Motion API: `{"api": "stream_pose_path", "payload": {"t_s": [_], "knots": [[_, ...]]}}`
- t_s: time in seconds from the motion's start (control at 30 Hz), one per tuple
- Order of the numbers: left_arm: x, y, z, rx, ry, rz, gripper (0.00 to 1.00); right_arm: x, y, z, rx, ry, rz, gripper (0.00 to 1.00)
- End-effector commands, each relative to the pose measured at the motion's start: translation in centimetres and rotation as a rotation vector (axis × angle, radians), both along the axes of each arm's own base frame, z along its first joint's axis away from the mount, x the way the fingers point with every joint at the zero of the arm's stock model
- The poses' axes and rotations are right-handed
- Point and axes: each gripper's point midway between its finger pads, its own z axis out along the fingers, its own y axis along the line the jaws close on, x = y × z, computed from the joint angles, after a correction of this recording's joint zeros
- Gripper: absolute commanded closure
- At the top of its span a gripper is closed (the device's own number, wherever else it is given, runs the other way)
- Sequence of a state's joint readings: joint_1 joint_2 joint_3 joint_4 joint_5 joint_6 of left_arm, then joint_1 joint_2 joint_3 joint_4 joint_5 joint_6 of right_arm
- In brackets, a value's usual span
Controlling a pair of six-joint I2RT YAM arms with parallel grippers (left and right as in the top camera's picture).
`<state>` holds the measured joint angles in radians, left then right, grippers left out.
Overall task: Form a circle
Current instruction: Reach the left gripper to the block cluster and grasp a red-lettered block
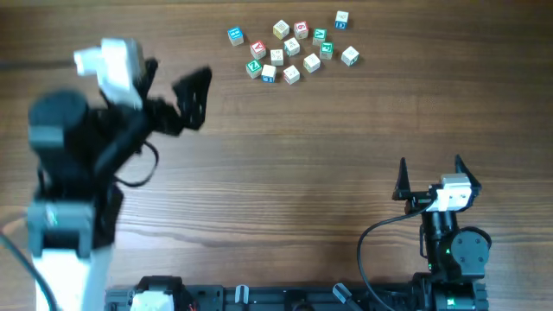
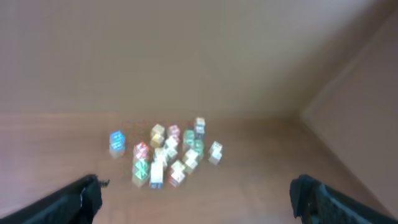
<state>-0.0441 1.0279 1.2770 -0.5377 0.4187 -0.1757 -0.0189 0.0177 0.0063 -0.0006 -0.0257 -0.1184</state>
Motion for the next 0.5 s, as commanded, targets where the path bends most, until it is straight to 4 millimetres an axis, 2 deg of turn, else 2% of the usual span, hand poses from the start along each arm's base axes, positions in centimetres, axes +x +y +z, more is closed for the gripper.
{"api": "stream_pose_path", "payload": {"t_s": [0.0,0.03,0.1,0.2,0.23,0.3,0.47], "knots": [[5.0,-0.7,2.4,0.079,0.042,-0.045,0.00,0.0,0.1,0.1,-0.012,-0.005,0.008,0.00],[5.8,-1.0,2.4,0.092,0.061,-0.053,0.00,0.0,0.1,0.1,-0.012,-0.005,0.008,0.00],[9.1,-1.7,1.6,0.128,0.125,-0.044,0.00,0.0,0.1,0.1,-0.012,-0.005,0.008,0.00],[14.2,-3.6,-1.2,0.204,0.173,-0.040,0.00,0.0,0.1,0.1,-0.012,-0.005,0.008,0.00],[15.6,-4.5,-2.6,0.231,0.174,-0.066,0.00,0.0,0.1,0.1,-0.012,-0.005,0.008,0.00],[18.4,-6.2,-6.8,0.260,0.216,-0.102,0.00,0.0,0.1,0.1,-0.012,-0.005,0.008,0.00],[20.3,-7.8,-16.1,0.274,0.412,-0.150,0.00,0.0,0.1,0.1,-0.012,-0.005,0.008,0.00]]}}
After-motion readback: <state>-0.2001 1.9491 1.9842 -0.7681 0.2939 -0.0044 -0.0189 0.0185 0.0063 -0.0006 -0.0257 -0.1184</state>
